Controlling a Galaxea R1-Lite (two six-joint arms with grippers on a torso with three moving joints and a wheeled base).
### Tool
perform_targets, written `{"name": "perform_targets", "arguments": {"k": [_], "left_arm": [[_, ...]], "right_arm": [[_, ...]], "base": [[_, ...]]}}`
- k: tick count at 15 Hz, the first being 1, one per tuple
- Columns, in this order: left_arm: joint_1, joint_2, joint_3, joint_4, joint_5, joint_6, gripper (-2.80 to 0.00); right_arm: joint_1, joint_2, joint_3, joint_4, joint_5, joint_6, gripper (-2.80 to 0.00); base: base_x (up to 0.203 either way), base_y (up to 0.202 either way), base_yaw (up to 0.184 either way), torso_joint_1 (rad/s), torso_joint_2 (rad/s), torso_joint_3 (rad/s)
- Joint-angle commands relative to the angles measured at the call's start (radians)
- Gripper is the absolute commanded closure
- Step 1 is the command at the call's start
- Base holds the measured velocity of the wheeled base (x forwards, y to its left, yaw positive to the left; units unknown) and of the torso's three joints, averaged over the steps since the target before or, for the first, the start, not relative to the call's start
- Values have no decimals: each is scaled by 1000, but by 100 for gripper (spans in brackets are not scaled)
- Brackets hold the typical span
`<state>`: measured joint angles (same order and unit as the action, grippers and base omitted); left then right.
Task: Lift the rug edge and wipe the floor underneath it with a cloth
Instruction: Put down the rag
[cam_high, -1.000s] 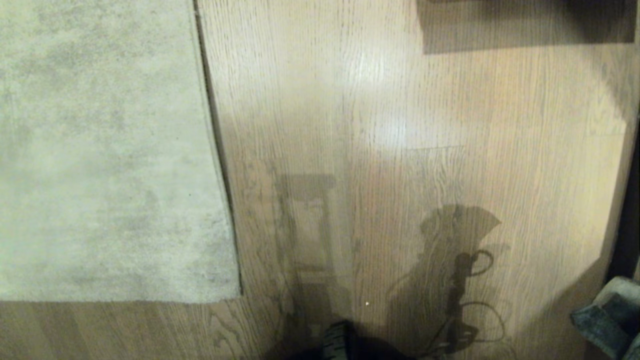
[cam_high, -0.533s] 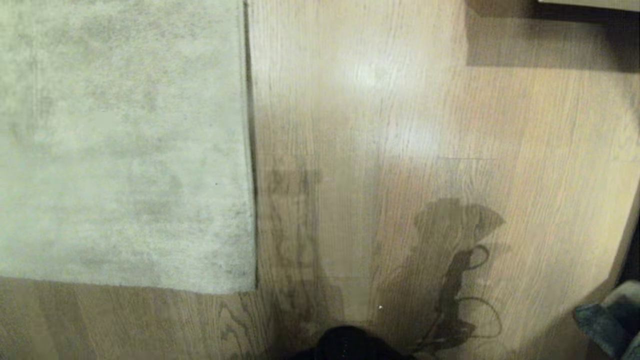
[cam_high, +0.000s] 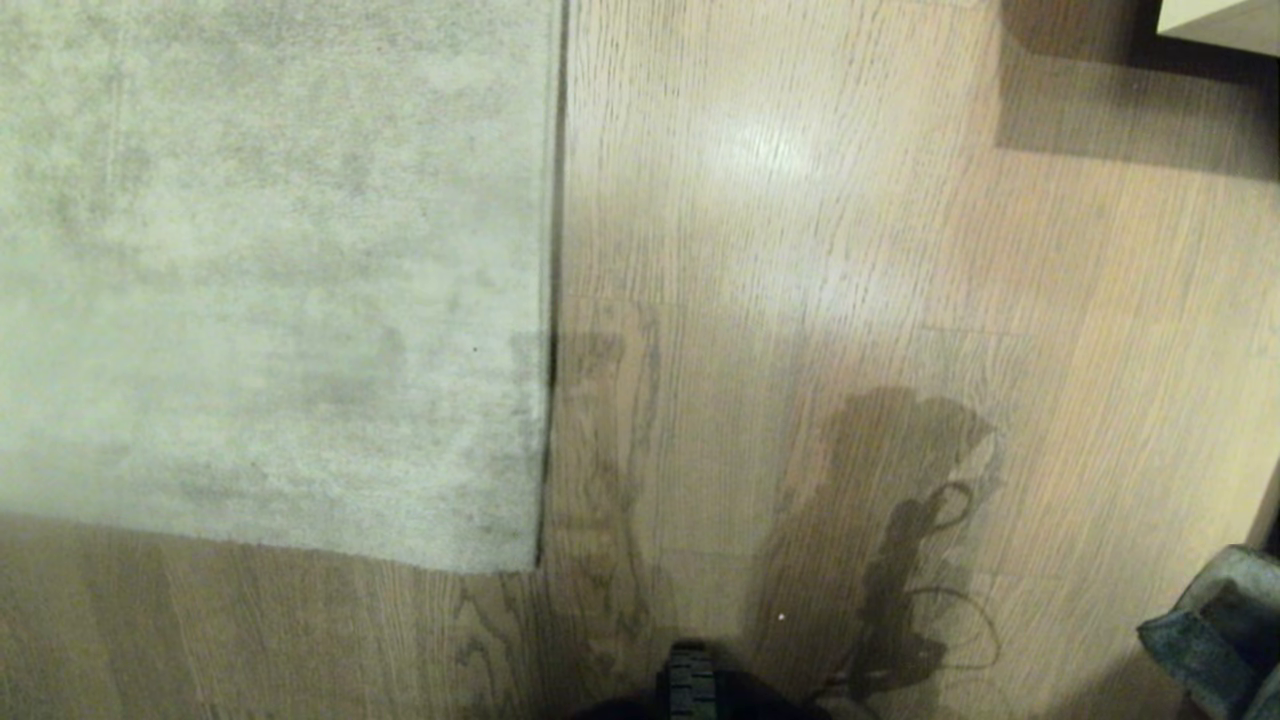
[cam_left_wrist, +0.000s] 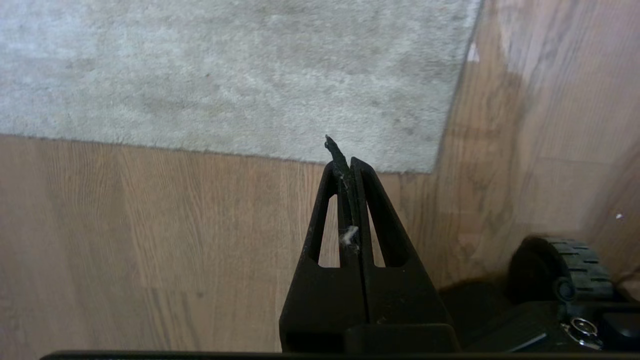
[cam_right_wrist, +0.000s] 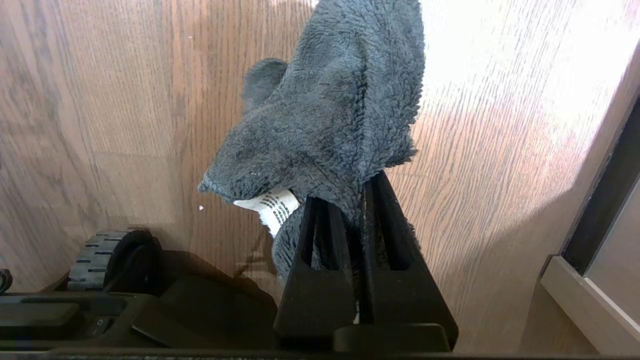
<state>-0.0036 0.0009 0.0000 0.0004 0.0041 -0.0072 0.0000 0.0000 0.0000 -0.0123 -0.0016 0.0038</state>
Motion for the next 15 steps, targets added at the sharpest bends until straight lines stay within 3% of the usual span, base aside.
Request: {"name": "perform_targets", "arguments": {"k": [1, 6, 15], "left_arm": [[0, 1, 0, 1, 1, 0, 0], [0, 1, 0, 1, 1, 0, 0], [1, 1, 0, 1, 1, 0, 0]], "right_arm": [[0, 0, 0, -1, 0, -2, 0], [0, 0, 0, -1, 3, -53, 0], [0, 0, 0, 14, 3, -45, 0]], "base": [[0, 0, 0, 0, 0, 0], [0, 0, 0, 0, 0, 0], [0, 0, 0, 0, 0, 0]]}}
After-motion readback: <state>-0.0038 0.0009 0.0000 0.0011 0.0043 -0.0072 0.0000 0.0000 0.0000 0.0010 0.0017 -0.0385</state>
